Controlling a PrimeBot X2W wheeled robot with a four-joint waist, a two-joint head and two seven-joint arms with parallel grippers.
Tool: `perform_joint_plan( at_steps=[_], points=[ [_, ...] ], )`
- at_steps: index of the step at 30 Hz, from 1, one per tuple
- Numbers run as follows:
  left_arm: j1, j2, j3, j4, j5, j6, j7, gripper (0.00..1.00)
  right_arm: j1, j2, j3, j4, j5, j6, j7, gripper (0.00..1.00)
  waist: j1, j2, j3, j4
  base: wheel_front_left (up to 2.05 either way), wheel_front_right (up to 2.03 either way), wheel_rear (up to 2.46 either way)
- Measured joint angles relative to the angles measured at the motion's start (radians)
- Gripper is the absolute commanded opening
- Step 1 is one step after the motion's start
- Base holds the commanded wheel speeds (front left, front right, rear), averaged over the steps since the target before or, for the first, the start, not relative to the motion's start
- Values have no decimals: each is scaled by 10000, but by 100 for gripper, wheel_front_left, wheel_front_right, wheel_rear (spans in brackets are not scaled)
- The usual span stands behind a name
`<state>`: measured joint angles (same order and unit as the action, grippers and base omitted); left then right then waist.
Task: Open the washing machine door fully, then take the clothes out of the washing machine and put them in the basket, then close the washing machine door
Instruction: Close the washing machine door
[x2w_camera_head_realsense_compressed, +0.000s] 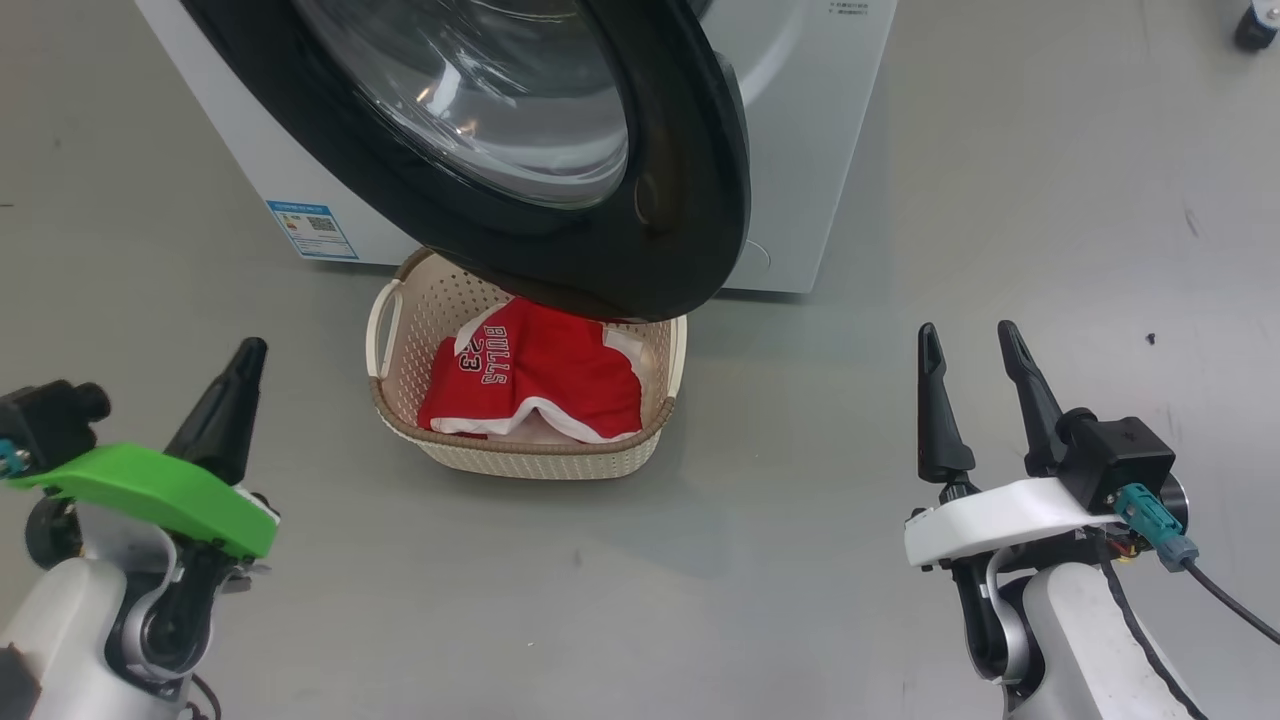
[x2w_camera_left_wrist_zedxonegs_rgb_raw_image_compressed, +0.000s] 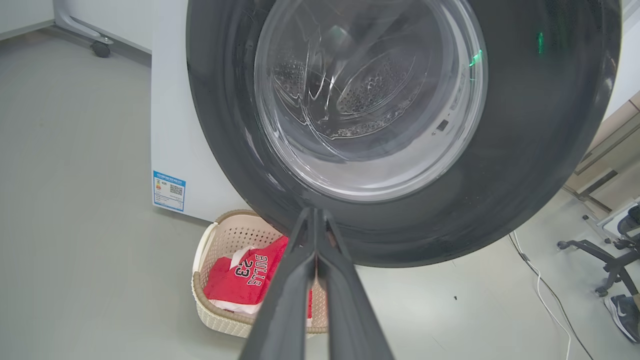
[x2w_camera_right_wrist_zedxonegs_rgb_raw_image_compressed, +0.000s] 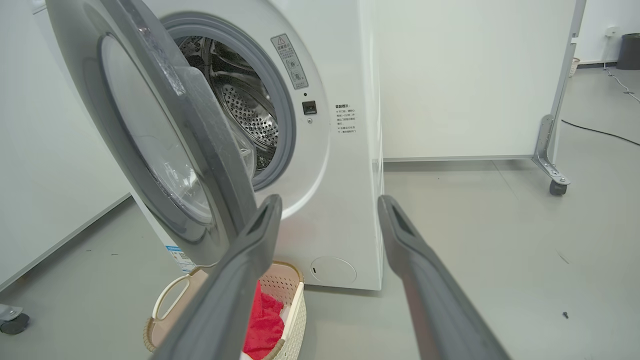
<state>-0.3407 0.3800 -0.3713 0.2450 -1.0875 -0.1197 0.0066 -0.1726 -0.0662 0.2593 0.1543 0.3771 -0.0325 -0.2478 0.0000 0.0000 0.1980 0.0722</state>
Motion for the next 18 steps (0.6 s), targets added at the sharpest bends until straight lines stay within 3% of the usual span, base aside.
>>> perform_joint_plan(
  at_steps=[10, 15, 16, 17, 18],
  points=[
    [825, 86, 355, -222, 1423, 4, -2514, 0, 6, 33, 8, -148, -102, 157, -2, 100, 0, 0, -262, 213, 0, 0, 0],
    [1069, 109, 188, -295, 2347, 17, -2673, 0, 121, 44, -21, -161, -105, 222, 0, 100, 0, 0, -309, 170, 0, 0, 0],
    [1095, 107, 171, -334, 2600, 36, -2673, 18, 159, 48, -25, -161, -107, 226, 0, 100, 0, 0, -320, 162, 0, 0, 0],
    [1127, 96, 178, -364, 2696, 79, -2673, 48, 190, 48, -33, -159, -115, 226, 0, 100, 0, 0, -331, 153, 0, 0, 0],
    [1170, 84, 180, -424, 2790, 136, -2673, 100, 201, 50, -36, -159, -117, 226, -2, 100, -1, 0, -342, 145, 0, 0, 0]
  ],
)
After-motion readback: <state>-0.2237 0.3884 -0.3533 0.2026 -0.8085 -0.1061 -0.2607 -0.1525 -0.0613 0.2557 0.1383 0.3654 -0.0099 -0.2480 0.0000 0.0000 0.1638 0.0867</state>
